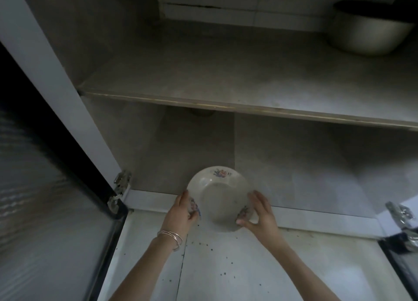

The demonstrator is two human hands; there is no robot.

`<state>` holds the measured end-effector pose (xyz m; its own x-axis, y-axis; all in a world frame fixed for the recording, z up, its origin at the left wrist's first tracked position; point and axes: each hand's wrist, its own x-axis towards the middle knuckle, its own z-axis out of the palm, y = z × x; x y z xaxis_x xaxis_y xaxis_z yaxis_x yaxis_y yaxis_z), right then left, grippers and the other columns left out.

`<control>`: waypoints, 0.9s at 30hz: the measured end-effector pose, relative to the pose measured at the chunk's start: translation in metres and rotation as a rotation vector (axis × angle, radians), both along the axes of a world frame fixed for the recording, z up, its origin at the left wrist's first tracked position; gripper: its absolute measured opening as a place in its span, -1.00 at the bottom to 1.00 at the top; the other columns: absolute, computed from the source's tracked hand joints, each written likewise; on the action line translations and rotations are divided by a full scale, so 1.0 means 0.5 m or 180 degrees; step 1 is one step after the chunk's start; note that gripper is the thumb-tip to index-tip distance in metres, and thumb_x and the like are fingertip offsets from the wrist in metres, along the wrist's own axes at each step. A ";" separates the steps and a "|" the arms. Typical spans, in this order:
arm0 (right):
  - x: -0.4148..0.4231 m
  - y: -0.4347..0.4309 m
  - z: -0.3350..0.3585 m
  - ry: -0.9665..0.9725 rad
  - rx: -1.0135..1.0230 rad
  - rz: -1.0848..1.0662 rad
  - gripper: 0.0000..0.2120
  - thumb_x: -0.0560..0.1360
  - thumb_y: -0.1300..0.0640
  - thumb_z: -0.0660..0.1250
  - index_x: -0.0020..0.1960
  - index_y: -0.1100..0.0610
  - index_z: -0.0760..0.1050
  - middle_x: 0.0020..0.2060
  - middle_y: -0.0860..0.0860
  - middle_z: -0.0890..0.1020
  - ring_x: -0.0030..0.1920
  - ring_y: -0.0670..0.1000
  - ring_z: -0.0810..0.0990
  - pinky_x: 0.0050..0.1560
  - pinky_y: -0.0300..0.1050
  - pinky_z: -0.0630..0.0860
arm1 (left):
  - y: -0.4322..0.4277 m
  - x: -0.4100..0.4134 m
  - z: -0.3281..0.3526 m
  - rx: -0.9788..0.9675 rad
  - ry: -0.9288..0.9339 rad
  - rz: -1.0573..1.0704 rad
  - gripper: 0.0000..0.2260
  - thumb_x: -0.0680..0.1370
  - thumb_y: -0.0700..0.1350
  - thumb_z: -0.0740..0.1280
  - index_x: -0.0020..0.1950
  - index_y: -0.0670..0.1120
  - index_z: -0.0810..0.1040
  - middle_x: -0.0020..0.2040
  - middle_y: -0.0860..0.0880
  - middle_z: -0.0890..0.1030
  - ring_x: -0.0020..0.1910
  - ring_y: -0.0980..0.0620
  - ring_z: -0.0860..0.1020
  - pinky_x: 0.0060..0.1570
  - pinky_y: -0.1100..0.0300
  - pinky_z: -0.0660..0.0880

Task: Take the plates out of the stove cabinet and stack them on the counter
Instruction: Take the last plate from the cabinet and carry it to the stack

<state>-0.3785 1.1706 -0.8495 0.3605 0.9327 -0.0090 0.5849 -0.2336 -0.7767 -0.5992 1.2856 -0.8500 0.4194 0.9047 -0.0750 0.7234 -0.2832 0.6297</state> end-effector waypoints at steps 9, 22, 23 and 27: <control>-0.017 0.074 0.005 0.1218 -0.0264 -0.0937 -0.21 0.29 0.24 0.48 0.43 0.12 0.19 0.11 0.11 0.52 0.14 0.17 0.50 -0.02 -0.10 0.46 | 0.023 0.037 -0.007 -0.0744 -0.1073 0.0843 -0.45 0.31 -0.32 0.44 0.27 -0.11 0.42 -0.06 -0.11 0.63 -0.07 -0.10 0.58 -0.10 0.22 0.46; -0.029 -0.044 0.290 0.1589 -0.0429 -0.0959 -0.49 0.23 0.41 0.47 -0.02 -0.03 0.37 -0.13 -0.01 0.62 -0.13 -0.04 0.60 -0.19 -0.15 0.55 | -0.067 -0.015 0.259 -0.0910 -0.1038 0.0989 -0.68 0.27 -0.31 0.48 -0.03 -0.18 0.52 -0.21 0.17 0.50 -0.20 -0.01 0.53 -0.23 0.25 0.44; -0.036 -0.057 0.330 0.1644 -0.0447 -0.0980 -0.50 0.22 0.42 0.46 -0.02 -0.02 0.39 -0.14 0.01 0.63 -0.13 -0.02 0.60 -0.20 -0.19 0.54 | -0.079 -0.019 0.299 -0.0929 -0.1025 0.0996 -0.70 0.29 -0.31 0.49 -0.06 -0.13 0.52 -0.20 0.15 0.52 -0.18 -0.02 0.53 -0.20 0.20 0.44; -0.067 -0.112 0.495 0.1840 -0.0549 -0.1176 -0.57 0.29 0.53 0.36 -0.04 0.06 0.47 -0.18 0.01 0.66 -0.22 -0.14 0.61 -0.27 -0.32 0.49 | -0.137 -0.043 0.459 -0.1078 -0.0967 0.1097 -0.66 0.30 -0.28 0.49 -0.18 0.10 0.46 -0.11 0.02 0.58 -0.14 -0.04 0.55 -0.10 0.11 0.48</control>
<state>-0.4122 1.1143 -0.6018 0.5462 0.7182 -0.4311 -0.0514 -0.4850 -0.8730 -0.6208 1.2168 -0.6205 0.1525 0.9395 -0.3068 0.5105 0.1910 0.8384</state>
